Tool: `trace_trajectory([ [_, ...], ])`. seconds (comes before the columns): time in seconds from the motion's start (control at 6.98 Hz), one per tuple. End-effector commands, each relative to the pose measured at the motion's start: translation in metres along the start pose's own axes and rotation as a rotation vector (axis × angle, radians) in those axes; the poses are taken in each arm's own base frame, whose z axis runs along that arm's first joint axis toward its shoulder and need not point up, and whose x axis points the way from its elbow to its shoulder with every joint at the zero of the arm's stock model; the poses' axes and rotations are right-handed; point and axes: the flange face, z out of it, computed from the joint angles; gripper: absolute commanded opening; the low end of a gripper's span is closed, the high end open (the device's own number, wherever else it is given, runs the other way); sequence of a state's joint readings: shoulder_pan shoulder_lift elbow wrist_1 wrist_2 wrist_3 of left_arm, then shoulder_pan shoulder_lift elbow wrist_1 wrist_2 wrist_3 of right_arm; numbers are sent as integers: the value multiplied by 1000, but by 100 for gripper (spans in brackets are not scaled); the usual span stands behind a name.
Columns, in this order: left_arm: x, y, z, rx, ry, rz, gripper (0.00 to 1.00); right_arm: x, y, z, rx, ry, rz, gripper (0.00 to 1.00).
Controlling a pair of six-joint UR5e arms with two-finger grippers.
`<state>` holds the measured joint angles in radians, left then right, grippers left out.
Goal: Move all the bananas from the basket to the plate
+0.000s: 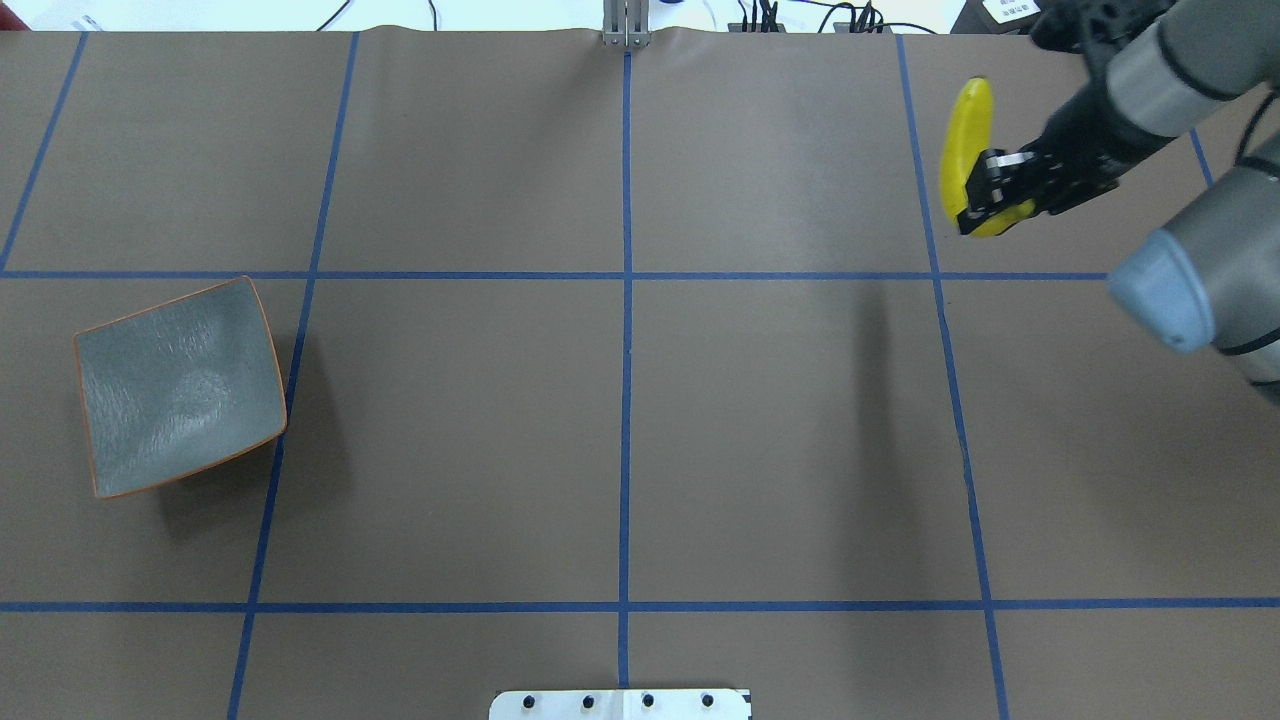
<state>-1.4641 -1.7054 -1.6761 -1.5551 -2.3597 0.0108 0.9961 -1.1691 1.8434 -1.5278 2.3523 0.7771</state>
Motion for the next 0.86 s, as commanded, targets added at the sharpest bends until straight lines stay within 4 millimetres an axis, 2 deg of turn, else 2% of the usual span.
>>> trace_trajectory([
  [0.0, 102, -43, 23, 17, 135, -39, 100, -152, 35, 37, -24, -72, -2, 0],
  [0.14, 152, -62, 20, 62, 188, -77, 100, -191, 46, 34, -15, -104, -13, 0],
  [0.29, 212, -74, 25, 51, 277, -111, 100, -222, 59, 35, -13, -135, -56, 0],
  [0.43, 272, -88, 19, 66, 351, -130, 100, -242, 73, 37, -2, -206, -78, 0],
  [0.57, 335, -87, 28, 45, 429, -140, 100, -258, 87, 46, 58, -263, -125, 0],
  [0.72, 389, -78, 35, 20, 504, -159, 100, -272, 99, 54, 83, -266, -131, 0],
])
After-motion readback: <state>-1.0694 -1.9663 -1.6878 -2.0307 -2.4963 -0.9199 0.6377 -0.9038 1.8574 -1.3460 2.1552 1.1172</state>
